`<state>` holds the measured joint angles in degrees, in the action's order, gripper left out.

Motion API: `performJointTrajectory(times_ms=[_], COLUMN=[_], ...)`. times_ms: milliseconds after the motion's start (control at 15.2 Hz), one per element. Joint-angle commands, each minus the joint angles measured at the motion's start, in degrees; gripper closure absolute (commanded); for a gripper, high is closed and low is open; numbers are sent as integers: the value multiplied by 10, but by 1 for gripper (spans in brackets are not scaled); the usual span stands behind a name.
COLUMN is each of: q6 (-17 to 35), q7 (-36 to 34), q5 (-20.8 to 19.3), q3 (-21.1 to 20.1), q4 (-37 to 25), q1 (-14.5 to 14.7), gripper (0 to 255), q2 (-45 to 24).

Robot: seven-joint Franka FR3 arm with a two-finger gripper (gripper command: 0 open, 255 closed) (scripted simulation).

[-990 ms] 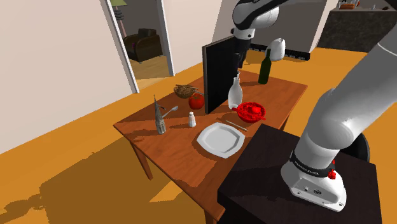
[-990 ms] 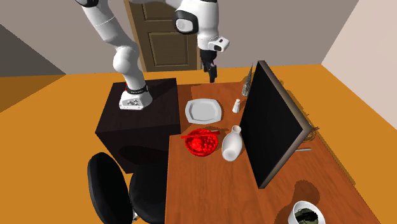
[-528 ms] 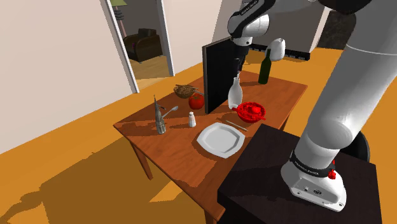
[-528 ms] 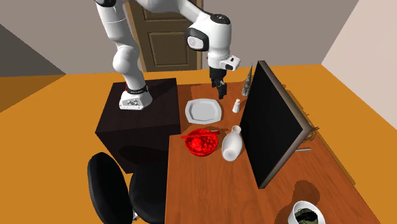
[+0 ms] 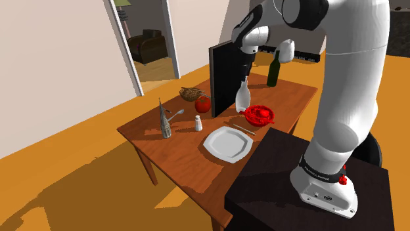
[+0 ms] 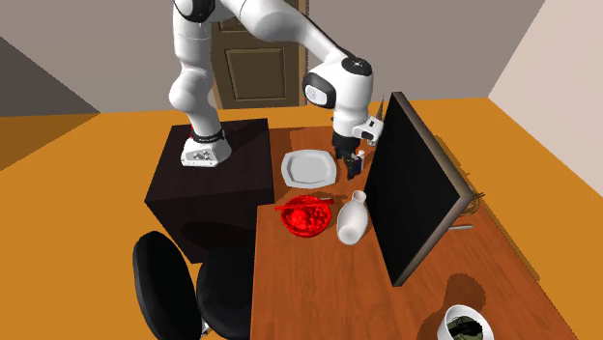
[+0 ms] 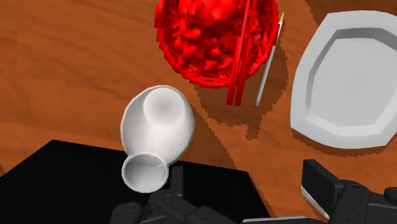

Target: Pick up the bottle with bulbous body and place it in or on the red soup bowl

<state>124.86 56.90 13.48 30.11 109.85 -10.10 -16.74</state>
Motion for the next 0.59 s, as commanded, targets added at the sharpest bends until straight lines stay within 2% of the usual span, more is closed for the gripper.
performJointTrajectory(times_ms=[0, 330, 528], q6=[-4, -23, -13], q7=[27, 66, 69], q5=[25, 64, 68], q3=[-5, -24, -28], q4=[-48, -171, -171], q1=[-23, -80, -84], gripper=[0, 0, 0], q2=[-52, -169, -180])
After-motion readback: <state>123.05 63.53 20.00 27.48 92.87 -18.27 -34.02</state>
